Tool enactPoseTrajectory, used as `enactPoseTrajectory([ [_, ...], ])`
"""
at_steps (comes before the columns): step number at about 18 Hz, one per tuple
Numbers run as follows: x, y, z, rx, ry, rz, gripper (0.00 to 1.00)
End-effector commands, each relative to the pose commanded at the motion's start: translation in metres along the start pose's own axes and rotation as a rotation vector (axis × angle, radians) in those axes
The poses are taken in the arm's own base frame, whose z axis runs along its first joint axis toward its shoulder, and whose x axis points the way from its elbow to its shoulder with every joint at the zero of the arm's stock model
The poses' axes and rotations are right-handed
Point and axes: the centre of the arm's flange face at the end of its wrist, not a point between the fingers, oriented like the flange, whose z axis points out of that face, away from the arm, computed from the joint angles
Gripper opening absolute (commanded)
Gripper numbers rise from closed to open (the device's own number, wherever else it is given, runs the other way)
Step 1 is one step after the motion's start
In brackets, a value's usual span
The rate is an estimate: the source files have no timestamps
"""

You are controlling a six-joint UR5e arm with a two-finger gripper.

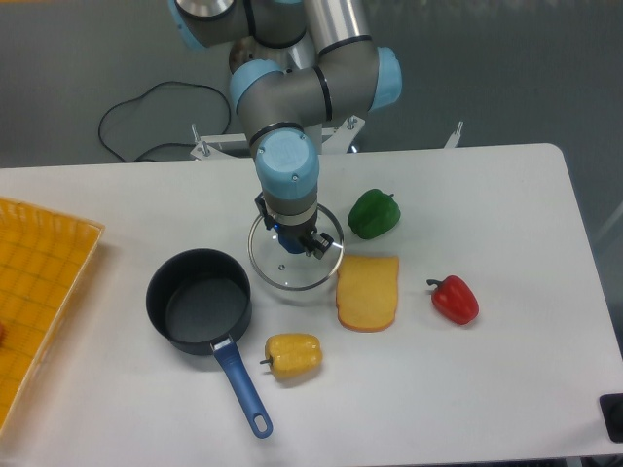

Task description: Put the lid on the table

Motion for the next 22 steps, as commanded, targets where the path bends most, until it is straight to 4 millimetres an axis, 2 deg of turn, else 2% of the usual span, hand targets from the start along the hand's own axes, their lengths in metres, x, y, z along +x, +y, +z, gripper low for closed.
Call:
enactPoseTrajectory([
  [4, 0.009, -0.002, 0.011, -0.038, 0.002, 0.016, 0.56],
  [22, 0.013, -0.012, 0.021, -0.071, -0.014, 0.035, 0.57],
])
